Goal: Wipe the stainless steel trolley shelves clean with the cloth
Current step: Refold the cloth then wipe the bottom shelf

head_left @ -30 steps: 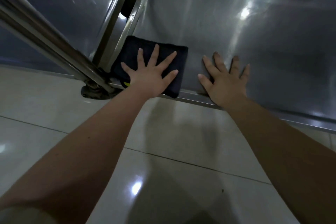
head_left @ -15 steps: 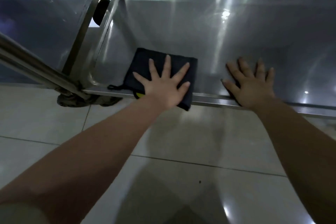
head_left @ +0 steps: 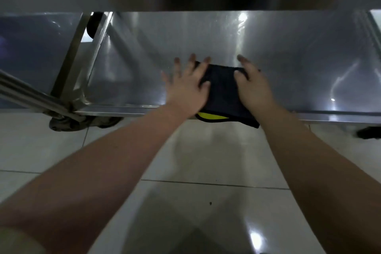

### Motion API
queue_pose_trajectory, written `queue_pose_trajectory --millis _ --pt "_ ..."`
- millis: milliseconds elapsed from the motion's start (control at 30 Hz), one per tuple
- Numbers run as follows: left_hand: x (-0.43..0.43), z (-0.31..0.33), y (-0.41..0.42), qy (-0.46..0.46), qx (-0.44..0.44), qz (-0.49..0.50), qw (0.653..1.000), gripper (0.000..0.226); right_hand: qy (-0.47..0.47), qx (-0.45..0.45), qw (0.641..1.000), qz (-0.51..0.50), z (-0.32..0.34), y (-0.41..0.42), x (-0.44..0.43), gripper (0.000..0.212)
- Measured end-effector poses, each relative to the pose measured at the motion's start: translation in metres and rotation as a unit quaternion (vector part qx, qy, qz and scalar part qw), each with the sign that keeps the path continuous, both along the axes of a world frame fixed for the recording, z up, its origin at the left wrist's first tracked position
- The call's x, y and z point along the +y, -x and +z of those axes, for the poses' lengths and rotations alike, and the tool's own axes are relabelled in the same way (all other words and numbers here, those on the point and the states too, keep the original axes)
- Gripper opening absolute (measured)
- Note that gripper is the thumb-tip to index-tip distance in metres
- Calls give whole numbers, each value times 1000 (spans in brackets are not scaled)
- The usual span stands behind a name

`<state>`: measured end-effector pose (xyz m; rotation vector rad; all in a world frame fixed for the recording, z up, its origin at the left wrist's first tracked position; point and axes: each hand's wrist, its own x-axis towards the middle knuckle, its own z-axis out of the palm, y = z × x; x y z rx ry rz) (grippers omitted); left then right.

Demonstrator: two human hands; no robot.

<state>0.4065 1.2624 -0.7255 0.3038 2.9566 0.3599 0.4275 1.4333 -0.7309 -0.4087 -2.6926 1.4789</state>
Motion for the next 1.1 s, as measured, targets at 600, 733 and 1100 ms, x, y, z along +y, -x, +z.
queue_pose_trajectory --millis 600,733,1100 --pt "50 -42 13 58 3 -78 995 58 -380 -162 907 86 -30 -32 191 72" --pt "51 -47 12 86 13 -80 993 63 -378 -227 895 68 -30 -39 230 67" --pt "37 -44 13 78 1 -67 995 57 -409 -88 879 229 -29 -11 77 66"
